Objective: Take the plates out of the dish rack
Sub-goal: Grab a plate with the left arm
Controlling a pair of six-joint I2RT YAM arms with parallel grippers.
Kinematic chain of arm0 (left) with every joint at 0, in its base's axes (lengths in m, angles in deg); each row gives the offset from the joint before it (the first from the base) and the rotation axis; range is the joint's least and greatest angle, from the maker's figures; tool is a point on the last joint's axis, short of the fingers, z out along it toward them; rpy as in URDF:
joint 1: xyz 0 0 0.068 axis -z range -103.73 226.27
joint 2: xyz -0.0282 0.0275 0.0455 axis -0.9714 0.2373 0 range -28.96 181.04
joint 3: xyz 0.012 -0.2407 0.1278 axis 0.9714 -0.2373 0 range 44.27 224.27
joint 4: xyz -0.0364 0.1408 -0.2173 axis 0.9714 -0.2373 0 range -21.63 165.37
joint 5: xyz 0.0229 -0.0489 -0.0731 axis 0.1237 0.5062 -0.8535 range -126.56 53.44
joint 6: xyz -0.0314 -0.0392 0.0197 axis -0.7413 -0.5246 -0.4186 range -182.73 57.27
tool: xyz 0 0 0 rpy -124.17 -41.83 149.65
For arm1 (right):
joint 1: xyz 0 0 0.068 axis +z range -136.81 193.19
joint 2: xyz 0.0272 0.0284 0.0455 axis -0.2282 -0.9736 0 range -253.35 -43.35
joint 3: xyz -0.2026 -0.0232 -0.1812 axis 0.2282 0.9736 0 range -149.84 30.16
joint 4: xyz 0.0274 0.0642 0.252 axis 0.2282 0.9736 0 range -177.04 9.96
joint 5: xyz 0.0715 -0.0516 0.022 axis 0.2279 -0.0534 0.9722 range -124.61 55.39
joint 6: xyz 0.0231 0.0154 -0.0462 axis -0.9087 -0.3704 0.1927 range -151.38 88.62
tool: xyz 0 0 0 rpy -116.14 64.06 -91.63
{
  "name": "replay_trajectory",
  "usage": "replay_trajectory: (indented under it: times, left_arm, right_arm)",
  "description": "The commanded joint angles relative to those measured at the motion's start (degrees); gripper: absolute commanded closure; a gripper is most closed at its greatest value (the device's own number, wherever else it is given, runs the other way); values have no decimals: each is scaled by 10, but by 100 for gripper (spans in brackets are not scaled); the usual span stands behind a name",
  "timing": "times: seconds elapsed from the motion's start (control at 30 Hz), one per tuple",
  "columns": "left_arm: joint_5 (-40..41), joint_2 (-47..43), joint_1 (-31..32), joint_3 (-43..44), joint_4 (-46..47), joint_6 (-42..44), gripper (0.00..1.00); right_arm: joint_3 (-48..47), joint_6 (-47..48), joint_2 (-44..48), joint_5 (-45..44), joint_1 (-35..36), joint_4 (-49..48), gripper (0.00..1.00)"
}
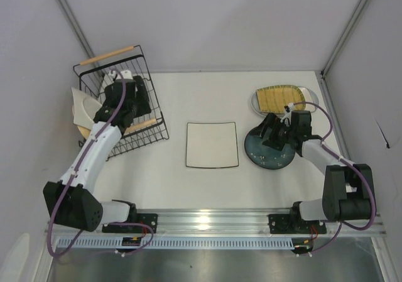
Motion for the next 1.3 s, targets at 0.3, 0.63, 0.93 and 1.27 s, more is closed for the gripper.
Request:
replay_trajectory:
  times: [0.3,0.63,0.93,1.27]
  left_arm:
    - [-46,56,119,-67,21,28,100]
    - [-75,37,165,-152,25,-1,100]
    - [-109,-67,181,-252,10,-51,100]
    - [37,-130,155,-169,-45,-47,43]
  right_arm:
    - [-12,-2,-1,-15,4,-8,0]
    - [-9,1,-4,-18,3,-8,0]
    - [-10,-1,-18,-20,3,-15,0]
    - [-13,-6,-26,-17,5,-21,0]
